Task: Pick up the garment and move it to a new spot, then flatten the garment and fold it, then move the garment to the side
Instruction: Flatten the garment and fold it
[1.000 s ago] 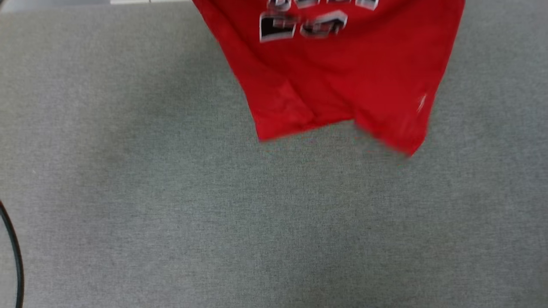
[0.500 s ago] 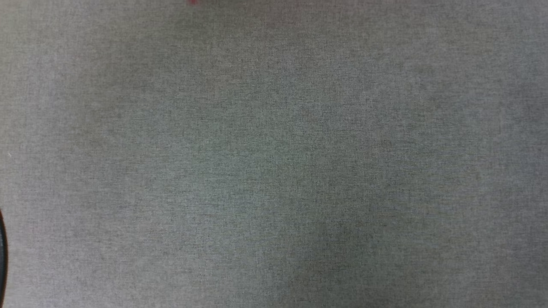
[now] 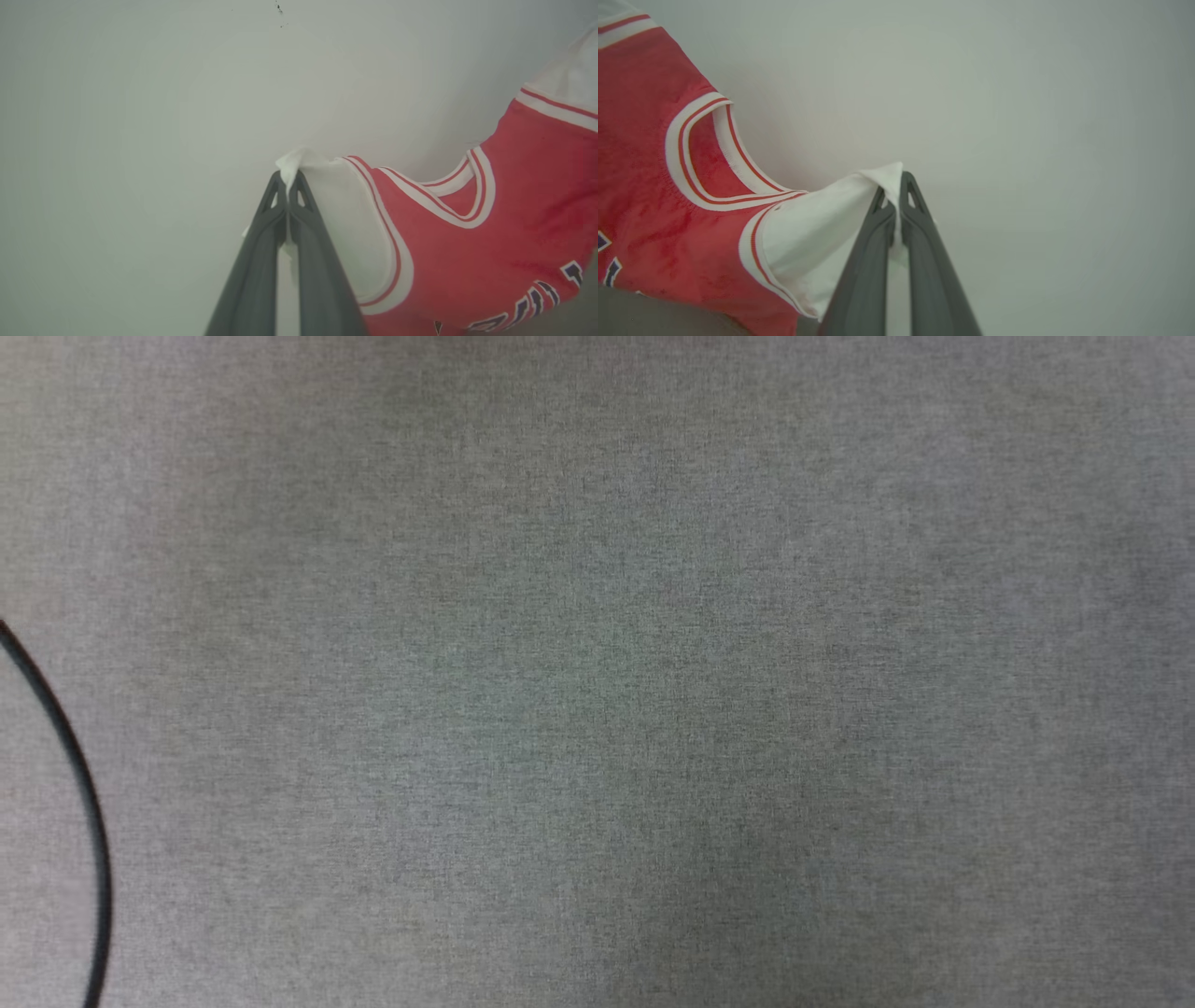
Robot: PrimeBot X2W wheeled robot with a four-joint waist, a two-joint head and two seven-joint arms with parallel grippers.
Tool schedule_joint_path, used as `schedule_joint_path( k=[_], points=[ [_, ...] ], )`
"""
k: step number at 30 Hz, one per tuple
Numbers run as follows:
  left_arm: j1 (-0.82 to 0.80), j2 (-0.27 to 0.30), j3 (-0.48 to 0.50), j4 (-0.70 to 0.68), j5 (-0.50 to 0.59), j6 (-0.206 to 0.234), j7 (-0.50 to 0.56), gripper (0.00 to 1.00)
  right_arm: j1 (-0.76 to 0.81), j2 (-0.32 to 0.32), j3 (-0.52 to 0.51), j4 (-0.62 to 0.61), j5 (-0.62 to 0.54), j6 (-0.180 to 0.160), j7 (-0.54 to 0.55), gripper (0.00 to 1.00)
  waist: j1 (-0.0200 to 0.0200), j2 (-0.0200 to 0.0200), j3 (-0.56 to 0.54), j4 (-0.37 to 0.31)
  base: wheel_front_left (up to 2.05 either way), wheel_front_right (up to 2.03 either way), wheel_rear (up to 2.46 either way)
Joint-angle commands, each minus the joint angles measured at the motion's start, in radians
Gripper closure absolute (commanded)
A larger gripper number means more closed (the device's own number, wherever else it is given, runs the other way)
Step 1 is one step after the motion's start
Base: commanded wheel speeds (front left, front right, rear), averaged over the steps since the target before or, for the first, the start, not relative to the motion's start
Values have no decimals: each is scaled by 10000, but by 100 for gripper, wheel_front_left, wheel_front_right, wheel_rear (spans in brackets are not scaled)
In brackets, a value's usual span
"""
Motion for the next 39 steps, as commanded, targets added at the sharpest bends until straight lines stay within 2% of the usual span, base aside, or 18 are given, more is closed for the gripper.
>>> schedule_joint_path(
  k=[1,6,11,14,23,29,32,39],
  points=[
    [517,11,-108,-30,-141,-10,-283,100,398,78,230,75,219,-9,-170,100,-1,0,-161,-1,0,0,0],
    [2122,169,-416,-352,-565,-18,-897,100,1722,58,906,-141,1098,-9,-705,100,-1,0,-732,16,0,0,0],
    [3705,473,-803,-878,-709,-21,-1237,100,2942,-291,1546,-574,1819,-10,-1036,100,-1,0,-1274,-37,0,0,0],
    [5025,704,-939,-1364,-945,129,-1390,100,3939,-572,2261,-1009,2223,-9,-1165,100,-1,0,-1693,-77,0,0,0],
    [9092,1645,-1081,-3168,-1886,1252,-1591,100,7062,-1329,3726,-2057,3448,-9,-1511,100,-1,0,-2823,-267,0,0,0],
    [11819,2443,-1023,-4682,-2503,2192,-1637,100,9120,-2126,4398,-2535,3936,-9,-1798,100,-1,0,-3544,-359,0,0,0],
    [13133,2914,-924,-5348,-2858,2495,-1641,100,10023,-2586,4643,-2697,4055,-9,-1746,100,-1,0,-3848,-447,0,0,0],
    [15242,3207,-708,-5948,-3163,3151,-1624,100,11999,-3521,4649,-3071,4429,-9,-1869,100,-1,0,-4572,-404,0,0,0]
  ],
)
